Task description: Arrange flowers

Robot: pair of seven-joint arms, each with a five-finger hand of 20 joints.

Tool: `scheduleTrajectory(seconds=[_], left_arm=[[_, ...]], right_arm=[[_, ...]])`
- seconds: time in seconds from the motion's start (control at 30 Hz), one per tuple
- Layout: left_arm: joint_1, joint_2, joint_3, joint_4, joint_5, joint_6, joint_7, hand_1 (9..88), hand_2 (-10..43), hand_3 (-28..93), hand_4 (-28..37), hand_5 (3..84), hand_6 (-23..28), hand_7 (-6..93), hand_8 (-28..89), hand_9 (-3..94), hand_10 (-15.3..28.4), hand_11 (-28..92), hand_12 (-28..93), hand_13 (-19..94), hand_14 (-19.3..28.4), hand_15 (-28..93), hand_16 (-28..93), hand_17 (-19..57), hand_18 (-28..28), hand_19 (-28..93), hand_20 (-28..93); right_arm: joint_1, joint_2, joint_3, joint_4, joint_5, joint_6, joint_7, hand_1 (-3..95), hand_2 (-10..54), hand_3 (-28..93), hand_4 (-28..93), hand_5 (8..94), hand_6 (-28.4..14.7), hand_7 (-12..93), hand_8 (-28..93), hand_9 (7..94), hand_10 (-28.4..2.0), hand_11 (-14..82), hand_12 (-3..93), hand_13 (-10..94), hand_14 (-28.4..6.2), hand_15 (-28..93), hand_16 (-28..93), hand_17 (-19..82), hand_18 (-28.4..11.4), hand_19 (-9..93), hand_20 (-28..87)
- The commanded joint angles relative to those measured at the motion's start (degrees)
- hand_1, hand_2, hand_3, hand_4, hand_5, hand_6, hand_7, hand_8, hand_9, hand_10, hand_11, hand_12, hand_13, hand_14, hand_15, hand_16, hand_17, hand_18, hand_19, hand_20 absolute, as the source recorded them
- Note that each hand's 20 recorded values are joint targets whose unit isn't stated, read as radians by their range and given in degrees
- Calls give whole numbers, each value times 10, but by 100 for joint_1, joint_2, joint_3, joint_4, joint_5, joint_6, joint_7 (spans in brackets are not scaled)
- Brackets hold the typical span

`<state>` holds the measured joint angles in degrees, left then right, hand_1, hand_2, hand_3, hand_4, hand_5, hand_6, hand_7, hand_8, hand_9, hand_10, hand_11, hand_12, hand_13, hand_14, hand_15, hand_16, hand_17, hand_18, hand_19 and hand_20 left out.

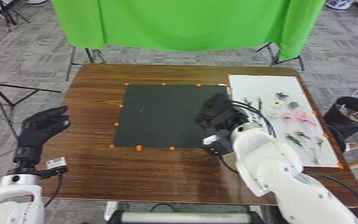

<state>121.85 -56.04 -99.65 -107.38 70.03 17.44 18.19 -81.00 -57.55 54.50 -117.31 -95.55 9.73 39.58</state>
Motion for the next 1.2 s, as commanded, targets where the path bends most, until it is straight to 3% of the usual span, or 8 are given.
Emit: scheduleTrajectory(seconds=[0.03, 0.23, 0.7, 0.93, 1.2], left_arm=[[46, 6, 79, 53, -98, 186, -25, 419, -95, 637, -141, 515, 6, 203, -97, 514, 121, 251, 134, 446, 155, 278, 0, 141, 129, 186, 244], [222, 9, 38, -35, -203, 351, 6, 421, -95, 640, -142, 515, 7, 205, -98, 511, 121, 253, 132, 443, 155, 278, -1, 141, 128, 182, 244], [293, -74, 215, -79, -223, 362, -10, 432, -95, 643, -140, 512, 11, 204, -98, 501, 121, 255, 129, 437, 153, 272, -4, 140, 125, 171, 244], [303, -112, 340, -106, -221, 362, -10, 434, -95, 649, -145, 513, 14, 201, -97, 498, 120, 255, 127, 433, 153, 273, -3, 139, 126, 171, 245], [210, -135, 464, -71, -207, 322, -22, 433, -95, 658, -153, 513, 16, 197, -94, 497, 121, 258, 126, 428, 153, 271, -4, 138, 125, 169, 244]], right_arm=[[991, -501, -840, 509, 758, 528, -102, 561, -95, 631, 205, 727, -56, 447, 184, 848, -129, 425, 502, 907, -21, 699, 346, 710, -95, 932, 580], [1483, -762, -1543, 844, 895, 773, -211, 562, -95, 631, 198, 722, -56, 458, 175, 849, -127, 419, 499, 915, -16, 678, 341, 712, -91, 932, 557], [1991, -1023, -2566, 1319, 1427, 1492, -229, 572, -95, 629, 151, 709, -61, 483, 143, 861, -127, 388, 454, 937, -5, 591, 312, 731, -57, 901, 402], [2052, -1182, -2762, 1530, 1853, 2109, -158, 576, -95, 627, 142, 708, -63, 488, 132, 864, -125, 377, 442, 937, -2, 579, 288, 739, -51, 878, 389], [2124, -1339, -2851, 1781, 2190, 2561, -91, 590, -95, 624, 109, 704, -66, 497, 119, 870, -127, 357, 408, 937, -5, 550, 241, 757, -44, 822, 370]])
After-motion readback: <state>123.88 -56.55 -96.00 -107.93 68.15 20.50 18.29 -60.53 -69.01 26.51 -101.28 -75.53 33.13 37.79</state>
